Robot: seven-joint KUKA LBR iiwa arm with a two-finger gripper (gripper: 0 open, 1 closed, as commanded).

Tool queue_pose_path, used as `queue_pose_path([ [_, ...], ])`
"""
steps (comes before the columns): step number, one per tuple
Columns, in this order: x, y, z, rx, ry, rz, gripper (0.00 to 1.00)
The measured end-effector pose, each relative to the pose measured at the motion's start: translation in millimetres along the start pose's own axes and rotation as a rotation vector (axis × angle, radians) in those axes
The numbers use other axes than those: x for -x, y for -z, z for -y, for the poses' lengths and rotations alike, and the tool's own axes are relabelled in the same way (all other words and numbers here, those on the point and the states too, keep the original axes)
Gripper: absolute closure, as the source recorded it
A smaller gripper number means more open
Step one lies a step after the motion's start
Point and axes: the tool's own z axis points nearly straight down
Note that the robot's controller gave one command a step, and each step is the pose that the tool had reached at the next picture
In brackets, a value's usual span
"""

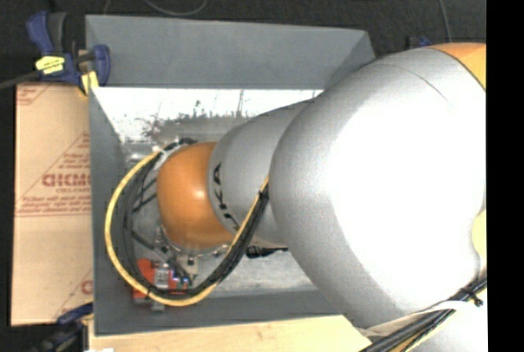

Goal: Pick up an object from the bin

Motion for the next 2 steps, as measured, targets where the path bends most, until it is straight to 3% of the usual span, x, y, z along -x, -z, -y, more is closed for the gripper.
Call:
queue_pose_path([
  [1,-1.1,-0.9,1.3,-0.002,-0.004,-0.004,1.0],
  [2,2.3,97.8,1.9,0.01,-0.006,-0.001,1.0],
])
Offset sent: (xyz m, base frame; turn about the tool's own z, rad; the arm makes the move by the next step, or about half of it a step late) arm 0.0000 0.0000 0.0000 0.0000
